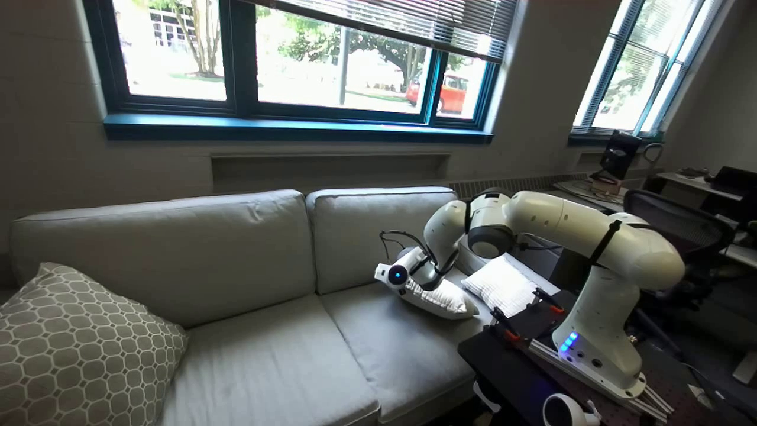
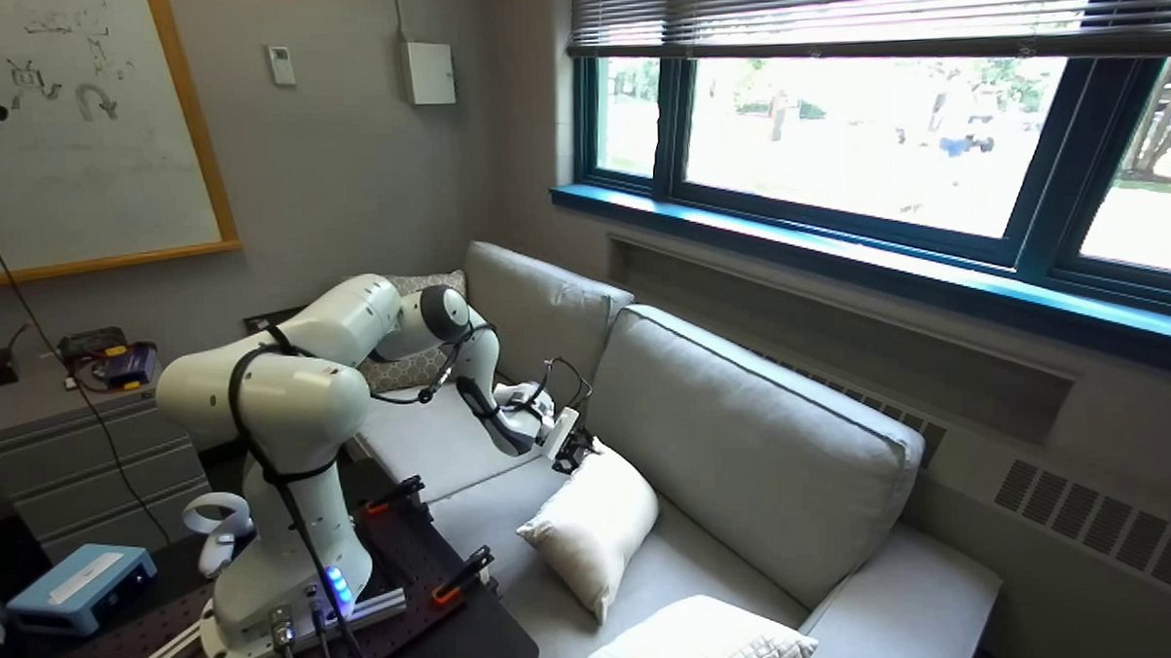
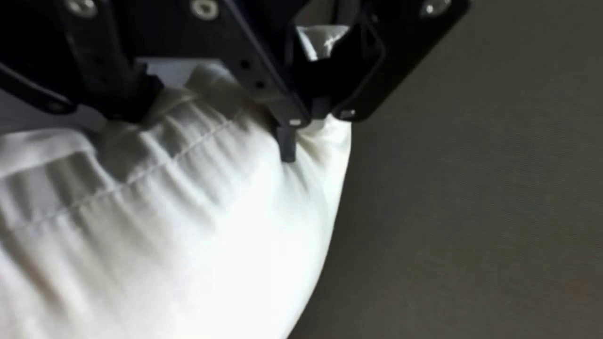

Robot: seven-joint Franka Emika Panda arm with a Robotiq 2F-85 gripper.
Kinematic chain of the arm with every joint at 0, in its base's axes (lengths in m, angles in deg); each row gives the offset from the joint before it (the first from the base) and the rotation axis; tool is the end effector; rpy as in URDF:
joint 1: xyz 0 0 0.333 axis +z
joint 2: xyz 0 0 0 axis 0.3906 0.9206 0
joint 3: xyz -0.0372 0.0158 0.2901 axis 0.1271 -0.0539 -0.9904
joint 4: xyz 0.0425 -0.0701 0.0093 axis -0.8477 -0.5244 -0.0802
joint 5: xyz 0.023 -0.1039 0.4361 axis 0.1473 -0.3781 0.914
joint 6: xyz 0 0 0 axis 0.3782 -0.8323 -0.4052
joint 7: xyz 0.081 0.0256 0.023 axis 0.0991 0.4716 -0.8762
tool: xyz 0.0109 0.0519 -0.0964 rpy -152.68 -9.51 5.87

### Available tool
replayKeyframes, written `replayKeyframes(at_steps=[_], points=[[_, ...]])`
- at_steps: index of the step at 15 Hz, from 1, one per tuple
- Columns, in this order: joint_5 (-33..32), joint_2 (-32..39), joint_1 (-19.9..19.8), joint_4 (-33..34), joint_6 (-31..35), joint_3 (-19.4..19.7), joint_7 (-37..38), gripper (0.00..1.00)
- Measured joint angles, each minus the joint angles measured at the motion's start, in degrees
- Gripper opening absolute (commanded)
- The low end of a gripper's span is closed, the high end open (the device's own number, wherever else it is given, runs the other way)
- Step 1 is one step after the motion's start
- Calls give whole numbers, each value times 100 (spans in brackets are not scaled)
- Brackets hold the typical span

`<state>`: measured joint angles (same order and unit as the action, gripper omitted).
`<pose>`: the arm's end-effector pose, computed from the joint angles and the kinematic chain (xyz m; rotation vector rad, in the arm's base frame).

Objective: Put the pillows upright against the arm rest

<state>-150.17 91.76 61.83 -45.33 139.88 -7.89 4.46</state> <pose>0.6205 0.1675 -0.1684 1.6422 1.5237 0.1321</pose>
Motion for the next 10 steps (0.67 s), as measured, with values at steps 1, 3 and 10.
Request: replayKeyframes(at_steps=[1, 3, 10], points=[[-287, -7, -48, 85, -195, -15, 326, 18], [-380, -3, -144, 226, -635, -138, 799, 8], [1049, -388, -660, 292, -1172, -431, 908, 9]])
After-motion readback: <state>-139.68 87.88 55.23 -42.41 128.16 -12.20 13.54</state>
